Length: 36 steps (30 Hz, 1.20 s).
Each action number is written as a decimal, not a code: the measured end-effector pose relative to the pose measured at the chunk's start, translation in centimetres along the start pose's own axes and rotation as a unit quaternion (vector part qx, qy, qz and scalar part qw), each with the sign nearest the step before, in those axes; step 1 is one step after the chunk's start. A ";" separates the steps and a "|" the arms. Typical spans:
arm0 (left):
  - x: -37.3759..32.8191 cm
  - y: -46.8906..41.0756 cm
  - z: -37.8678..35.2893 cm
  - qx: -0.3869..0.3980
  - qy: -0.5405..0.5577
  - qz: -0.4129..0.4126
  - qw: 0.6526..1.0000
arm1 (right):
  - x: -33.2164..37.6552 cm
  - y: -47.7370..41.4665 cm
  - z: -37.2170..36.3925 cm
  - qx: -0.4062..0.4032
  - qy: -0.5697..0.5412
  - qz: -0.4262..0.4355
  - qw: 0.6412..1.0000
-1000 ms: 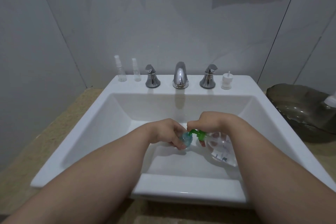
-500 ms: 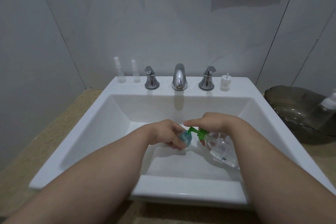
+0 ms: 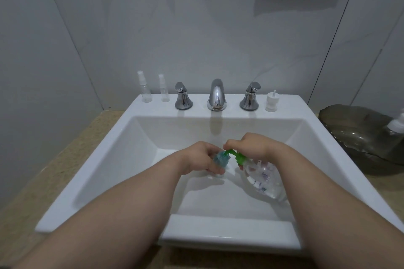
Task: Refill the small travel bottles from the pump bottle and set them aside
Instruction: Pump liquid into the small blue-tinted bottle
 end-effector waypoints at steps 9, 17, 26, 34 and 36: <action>0.0 -0.4 0.1 -0.041 -0.057 -0.014 0.997 | -0.4 0.0 0.2 0.007 -0.015 0.008 1.000; -0.2 -0.2 0.0 -0.022 -0.017 -0.022 0.999 | -1.0 -0.5 0.1 -0.018 -0.028 -0.012 0.999; -0.2 -0.2 -0.2 -0.003 0.002 -0.033 0.999 | -2.1 0.8 -0.2 -0.046 0.026 -0.055 0.997; -0.2 -0.3 -0.3 0.004 -0.020 -0.019 1.000 | -1.6 1.1 -1.6 -0.117 0.137 -0.082 0.980; -0.3 -0.1 -0.4 0.016 -0.021 -0.023 0.999 | -1.5 1.0 -1.6 -0.114 0.156 -0.071 0.978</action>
Point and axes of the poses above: each hand's wrist, its own y-axis away from the middle knuckle, its own z-axis out of the back of the hand, x = y × z, the point moved 1 cm from there along -y, towards the middle knuckle, and after that the axes turned 12 degrees about y, right-handed, at the moved point
